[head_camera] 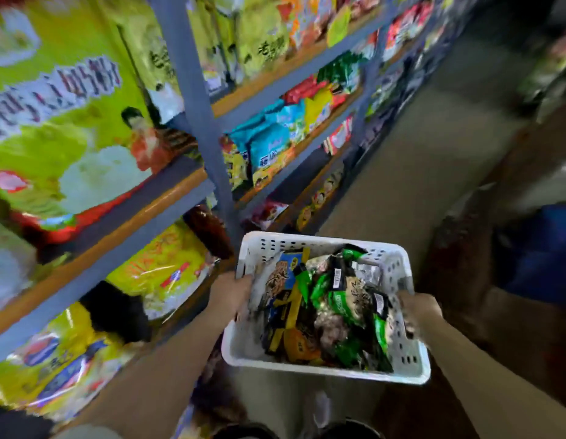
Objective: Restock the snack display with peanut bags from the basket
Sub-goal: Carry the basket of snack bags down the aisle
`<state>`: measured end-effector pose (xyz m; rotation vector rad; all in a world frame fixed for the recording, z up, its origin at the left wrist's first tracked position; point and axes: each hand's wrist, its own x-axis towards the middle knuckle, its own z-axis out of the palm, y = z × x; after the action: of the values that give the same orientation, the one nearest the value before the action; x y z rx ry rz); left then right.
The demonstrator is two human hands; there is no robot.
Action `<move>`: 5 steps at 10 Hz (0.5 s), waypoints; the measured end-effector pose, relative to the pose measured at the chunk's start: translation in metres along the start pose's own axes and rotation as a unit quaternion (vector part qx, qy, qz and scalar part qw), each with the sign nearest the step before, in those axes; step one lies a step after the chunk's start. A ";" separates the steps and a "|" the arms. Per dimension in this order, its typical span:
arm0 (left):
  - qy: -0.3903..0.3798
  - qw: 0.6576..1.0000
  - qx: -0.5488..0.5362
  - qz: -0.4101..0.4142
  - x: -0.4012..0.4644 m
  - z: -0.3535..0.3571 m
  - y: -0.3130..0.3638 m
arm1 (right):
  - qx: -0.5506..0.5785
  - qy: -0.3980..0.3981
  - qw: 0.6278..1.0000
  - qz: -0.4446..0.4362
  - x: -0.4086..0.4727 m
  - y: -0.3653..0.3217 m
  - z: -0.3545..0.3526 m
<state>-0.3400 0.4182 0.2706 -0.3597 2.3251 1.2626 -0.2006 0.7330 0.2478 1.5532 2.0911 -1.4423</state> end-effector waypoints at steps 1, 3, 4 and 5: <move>-0.015 1.000 0.009 0.017 0.037 0.057 0.074 | 0.033 0.030 0.999 0.005 0.048 -0.026 -0.050; -0.073 0.992 0.041 0.095 0.112 0.134 0.193 | 0.085 0.085 0.992 0.035 0.151 -0.075 -0.112; -0.088 0.987 0.071 0.112 0.170 0.175 0.246 | 0.103 0.101 0.988 0.055 0.211 -0.106 -0.129; -0.112 0.983 0.089 0.118 0.231 0.219 0.301 | 0.131 0.108 0.982 0.077 0.275 -0.143 -0.143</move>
<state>-0.6093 0.7645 0.2648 0.1178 2.3096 1.1213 -0.3833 1.0210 0.2377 2.0050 1.8951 -1.6083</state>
